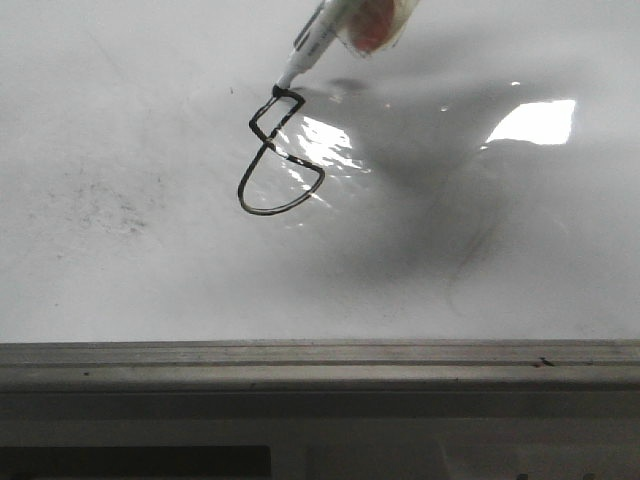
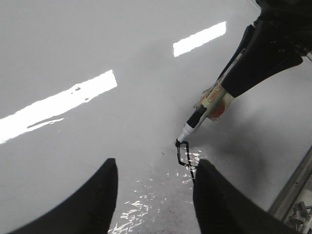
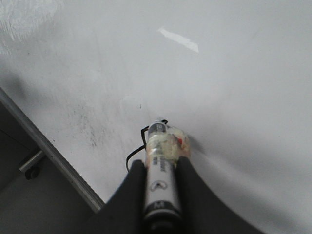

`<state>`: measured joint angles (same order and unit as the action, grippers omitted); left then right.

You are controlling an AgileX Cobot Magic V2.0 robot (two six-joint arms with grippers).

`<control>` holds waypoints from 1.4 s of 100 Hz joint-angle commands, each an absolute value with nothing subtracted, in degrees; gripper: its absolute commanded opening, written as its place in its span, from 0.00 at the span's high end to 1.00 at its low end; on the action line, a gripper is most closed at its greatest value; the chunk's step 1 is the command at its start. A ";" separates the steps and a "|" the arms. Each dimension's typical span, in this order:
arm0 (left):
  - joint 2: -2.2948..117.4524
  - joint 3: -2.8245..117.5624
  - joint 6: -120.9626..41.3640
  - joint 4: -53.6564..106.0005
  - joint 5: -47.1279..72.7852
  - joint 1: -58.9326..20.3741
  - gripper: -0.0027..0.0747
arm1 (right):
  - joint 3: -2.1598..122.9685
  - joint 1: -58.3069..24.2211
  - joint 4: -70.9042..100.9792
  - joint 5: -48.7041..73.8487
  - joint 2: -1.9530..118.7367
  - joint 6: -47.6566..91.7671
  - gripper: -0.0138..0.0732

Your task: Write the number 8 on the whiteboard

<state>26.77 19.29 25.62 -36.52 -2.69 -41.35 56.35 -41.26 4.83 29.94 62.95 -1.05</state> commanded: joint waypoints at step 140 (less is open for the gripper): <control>58.55 25.14 25.12 -39.91 -20.38 -49.04 0.99 | 57.65 -53.57 9.53 34.56 62.62 -3.89 0.68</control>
